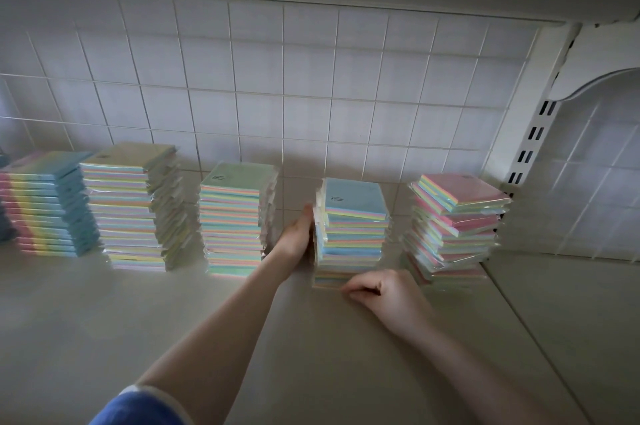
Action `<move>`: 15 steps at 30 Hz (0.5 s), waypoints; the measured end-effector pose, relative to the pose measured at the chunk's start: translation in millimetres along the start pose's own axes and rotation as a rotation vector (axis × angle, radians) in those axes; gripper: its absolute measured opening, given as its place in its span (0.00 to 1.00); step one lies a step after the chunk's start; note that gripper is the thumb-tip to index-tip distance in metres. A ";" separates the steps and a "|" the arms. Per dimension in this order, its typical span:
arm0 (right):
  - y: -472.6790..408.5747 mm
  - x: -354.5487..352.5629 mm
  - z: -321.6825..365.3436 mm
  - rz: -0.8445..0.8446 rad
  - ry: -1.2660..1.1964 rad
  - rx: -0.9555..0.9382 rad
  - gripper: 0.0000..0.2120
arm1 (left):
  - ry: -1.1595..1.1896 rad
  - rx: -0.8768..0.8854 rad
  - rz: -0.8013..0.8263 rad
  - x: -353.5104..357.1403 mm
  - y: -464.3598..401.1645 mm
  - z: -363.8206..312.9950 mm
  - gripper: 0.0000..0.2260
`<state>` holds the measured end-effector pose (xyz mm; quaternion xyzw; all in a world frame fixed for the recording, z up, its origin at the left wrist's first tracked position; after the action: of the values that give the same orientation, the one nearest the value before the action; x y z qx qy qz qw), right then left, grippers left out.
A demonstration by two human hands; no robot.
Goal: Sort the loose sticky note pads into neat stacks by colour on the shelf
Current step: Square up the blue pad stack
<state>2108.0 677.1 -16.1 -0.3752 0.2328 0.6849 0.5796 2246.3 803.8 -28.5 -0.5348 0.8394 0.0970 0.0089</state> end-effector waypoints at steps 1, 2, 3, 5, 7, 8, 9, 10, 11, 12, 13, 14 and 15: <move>-0.1 0.2 -0.2 0.000 -0.005 0.000 0.08 | -0.002 0.005 -0.001 0.0 -0.2 0.1 0.28; -0.3 0.4 -0.2 -0.001 -0.008 -0.001 0.08 | -0.001 0.006 0.003 0.5 -0.2 0.1 0.28; -0.6 0.6 -0.5 -0.004 -0.012 -0.001 0.08 | -0.002 0.009 0.003 0.7 0.0 0.0 0.28; -1.5 0.5 -1.6 -0.014 -0.013 0.001 0.09 | 0.011 0.012 0.000 1.4 0.5 0.2 0.26; -2.7 0.2 -2.8 -0.022 -0.015 0.006 0.09 | 0.025 0.019 -0.001 2.0 1.0 0.6 0.26; -3.3 0.1 -3.1 -0.026 -0.017 0.009 0.09 | 0.022 0.024 0.000 2.5 1.6 0.3 0.26; -3.9 0.0 -2.9 -0.028 -0.020 0.010 0.09 | 0.016 0.029 -0.001 2.6 1.6 0.7 0.27; -4.3 -0.1 -2.6 -0.029 -0.025 0.008 0.09 | 0.011 0.032 -0.002 2.5 1.8 0.8 0.27; -4.9 -0.9 -1.9 -0.027 -0.039 0.007 0.09 | 0.009 0.037 -0.009 2.7 1.8 1.1 0.27; -5.3 -2.5 -1.4 -0.013 -0.065 0.011 0.08 | 0.004 0.041 -0.018 3.1 2.7 1.1 0.27; -6.2 -4.8 -1.0 0.017 -0.104 0.020 0.07 | -0.005 0.044 -0.026 3.4 3.5 1.3 0.26; -7.4 -7.7 -1.0 0.060 -0.149 0.036 0.06 | -0.011 0.048 -0.032 3.6 5.0 0.8 0.26; -8.4 -10.7 -0.8 0.111 -0.198 0.057 0.05 | -0.018 0.055 -0.032 3.5 5.6 0.7 0.26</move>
<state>2116.8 671.7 -7.2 -0.2756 0.2139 0.7427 0.5716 2239.7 803.1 -28.7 -0.5468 0.8329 0.0785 0.0329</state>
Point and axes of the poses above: each hand's wrist, its own y-axis away from the middle knuckle, its own x-axis out of the palm, z = x × y, the point moved 3 cm from there along -y, towards the middle knuckle, and after that the axes turned 13 degrees about z, right-handed, at the moved point
